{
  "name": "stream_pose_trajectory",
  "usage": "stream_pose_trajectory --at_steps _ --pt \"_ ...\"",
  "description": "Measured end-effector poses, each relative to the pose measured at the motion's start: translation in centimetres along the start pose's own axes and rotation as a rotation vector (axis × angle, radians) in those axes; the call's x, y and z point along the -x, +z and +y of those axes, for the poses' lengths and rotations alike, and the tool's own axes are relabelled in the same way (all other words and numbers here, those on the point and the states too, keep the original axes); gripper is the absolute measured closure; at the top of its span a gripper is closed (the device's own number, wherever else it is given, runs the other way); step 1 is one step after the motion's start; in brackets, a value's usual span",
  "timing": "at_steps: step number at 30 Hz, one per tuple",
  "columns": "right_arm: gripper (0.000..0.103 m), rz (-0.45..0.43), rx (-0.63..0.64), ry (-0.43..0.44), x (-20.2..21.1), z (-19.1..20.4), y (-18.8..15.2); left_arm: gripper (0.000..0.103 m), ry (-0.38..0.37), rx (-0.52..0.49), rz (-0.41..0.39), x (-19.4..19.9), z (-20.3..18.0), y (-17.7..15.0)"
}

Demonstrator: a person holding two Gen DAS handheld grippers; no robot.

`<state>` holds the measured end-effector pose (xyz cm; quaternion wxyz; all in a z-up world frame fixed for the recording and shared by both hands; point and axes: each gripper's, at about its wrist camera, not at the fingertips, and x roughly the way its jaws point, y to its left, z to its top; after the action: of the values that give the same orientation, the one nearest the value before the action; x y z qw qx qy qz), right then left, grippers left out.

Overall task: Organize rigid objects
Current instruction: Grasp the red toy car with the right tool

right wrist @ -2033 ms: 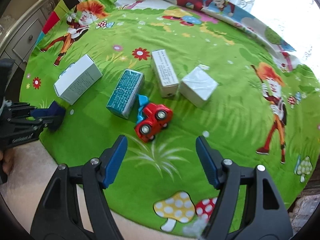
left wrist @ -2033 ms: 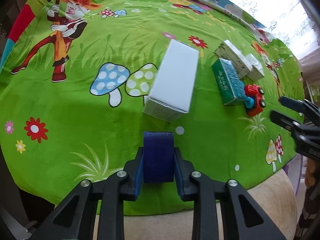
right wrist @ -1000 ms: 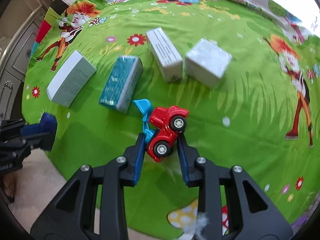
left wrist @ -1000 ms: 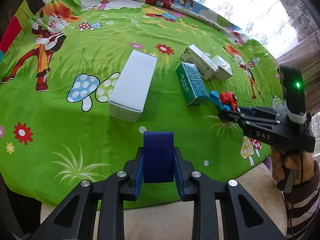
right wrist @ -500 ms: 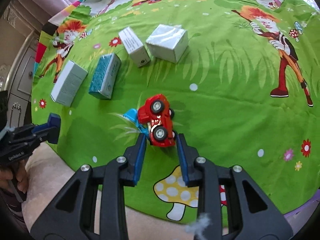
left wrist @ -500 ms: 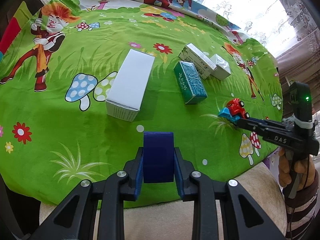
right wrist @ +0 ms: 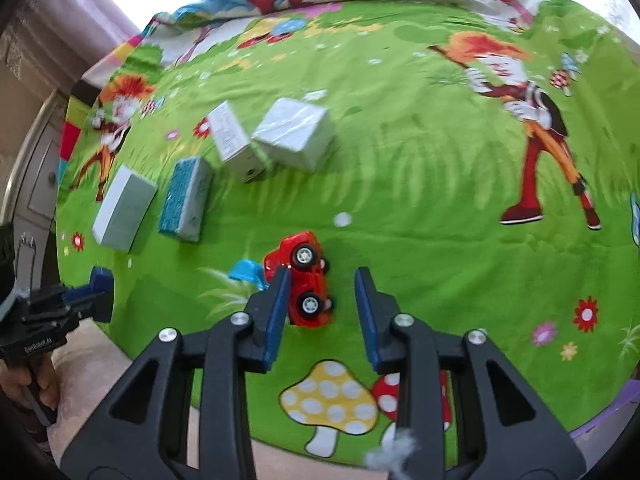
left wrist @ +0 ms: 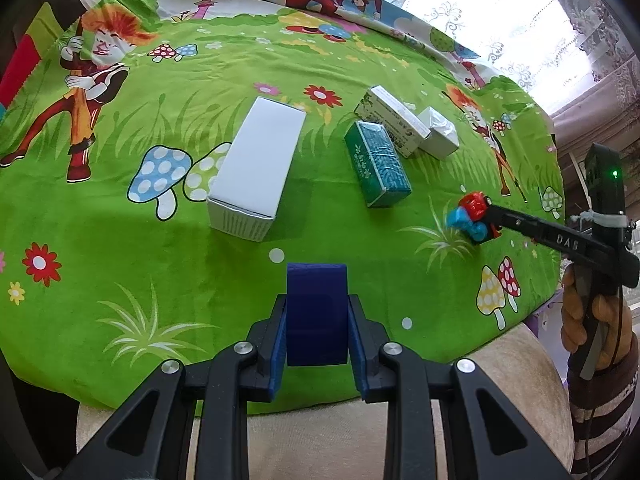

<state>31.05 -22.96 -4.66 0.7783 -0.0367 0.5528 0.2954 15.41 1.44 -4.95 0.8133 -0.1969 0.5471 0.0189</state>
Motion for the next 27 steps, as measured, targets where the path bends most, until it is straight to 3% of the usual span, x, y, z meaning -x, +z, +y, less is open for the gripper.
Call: stream_pose_trajectory --at_steps 4,7,11,18,22,27 --pt "0.060 -0.022 -0.055 -0.014 0.5 -1.9 0.4 0.075 0.001 0.000 -0.001 0.0 0.0 0.0" --pt "0.060 -0.010 -0.085 -0.086 0.4 -3.2 0.3 0.075 -0.001 -0.001 0.001 0.0 0.0 0.0" --pt "0.060 -0.020 -0.110 -0.058 1.1 -4.0 -0.2 0.075 0.000 -0.002 0.003 0.0 -0.1 0.0" --pt "0.060 -0.068 -0.016 -0.080 2.9 -1.4 -0.9 0.075 -0.007 -0.008 0.003 0.0 -0.3 0.0" --pt "0.060 -0.083 0.083 -0.147 2.0 1.5 -0.3 0.075 -0.012 -0.018 -0.001 0.1 -0.6 0.1" --pt "0.060 -0.078 0.105 -0.152 0.9 2.3 0.1 0.075 -0.013 -0.019 -0.003 0.2 -0.6 0.1"
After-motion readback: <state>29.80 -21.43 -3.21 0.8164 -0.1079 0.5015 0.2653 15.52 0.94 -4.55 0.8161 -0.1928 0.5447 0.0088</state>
